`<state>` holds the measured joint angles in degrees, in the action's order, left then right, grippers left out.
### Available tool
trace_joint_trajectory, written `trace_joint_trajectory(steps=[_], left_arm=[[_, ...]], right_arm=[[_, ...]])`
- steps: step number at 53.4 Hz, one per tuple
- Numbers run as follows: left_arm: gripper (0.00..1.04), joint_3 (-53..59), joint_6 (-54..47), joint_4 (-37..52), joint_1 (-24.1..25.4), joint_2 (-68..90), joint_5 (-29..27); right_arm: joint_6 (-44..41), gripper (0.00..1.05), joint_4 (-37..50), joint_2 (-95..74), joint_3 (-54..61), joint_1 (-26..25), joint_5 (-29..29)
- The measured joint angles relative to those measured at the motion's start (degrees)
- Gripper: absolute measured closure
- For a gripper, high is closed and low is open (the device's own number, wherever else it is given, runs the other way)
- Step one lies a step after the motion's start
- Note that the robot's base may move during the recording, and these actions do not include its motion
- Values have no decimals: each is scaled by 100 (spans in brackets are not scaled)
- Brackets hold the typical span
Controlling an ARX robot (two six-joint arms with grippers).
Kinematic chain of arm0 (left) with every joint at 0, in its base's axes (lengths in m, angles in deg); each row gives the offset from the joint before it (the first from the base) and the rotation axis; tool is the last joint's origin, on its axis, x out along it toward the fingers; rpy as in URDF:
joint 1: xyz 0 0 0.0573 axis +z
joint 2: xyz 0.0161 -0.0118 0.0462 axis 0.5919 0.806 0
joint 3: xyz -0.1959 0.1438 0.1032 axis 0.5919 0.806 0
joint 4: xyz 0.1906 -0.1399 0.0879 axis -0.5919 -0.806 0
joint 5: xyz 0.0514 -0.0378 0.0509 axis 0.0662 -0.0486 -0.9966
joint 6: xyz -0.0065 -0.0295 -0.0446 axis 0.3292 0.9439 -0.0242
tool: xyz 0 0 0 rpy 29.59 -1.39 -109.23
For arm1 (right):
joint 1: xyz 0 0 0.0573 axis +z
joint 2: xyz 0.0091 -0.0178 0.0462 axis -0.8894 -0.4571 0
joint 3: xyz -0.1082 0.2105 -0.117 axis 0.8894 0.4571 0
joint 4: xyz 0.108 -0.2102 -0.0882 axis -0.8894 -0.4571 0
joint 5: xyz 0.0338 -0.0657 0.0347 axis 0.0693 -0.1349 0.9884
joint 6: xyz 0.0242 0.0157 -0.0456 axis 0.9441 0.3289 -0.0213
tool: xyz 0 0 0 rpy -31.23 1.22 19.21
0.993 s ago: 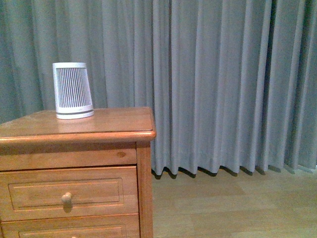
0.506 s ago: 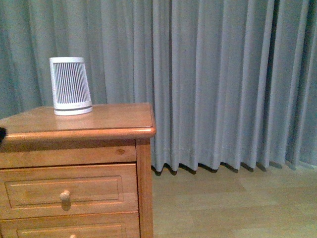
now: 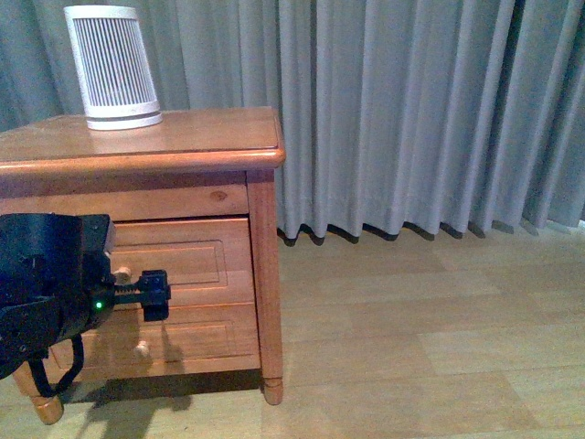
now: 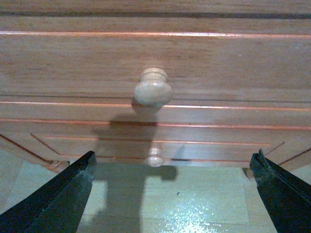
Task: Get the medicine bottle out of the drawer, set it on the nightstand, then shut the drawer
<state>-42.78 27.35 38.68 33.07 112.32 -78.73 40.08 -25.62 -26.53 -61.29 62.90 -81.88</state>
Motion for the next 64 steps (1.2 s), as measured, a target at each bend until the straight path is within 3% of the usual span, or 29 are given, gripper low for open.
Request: trace_joint_trajectory(steps=[64], left_arm=[[7,-1268,-262,-201,162,789,273]], right_arm=[[0,7,0,0,0,0,0]])
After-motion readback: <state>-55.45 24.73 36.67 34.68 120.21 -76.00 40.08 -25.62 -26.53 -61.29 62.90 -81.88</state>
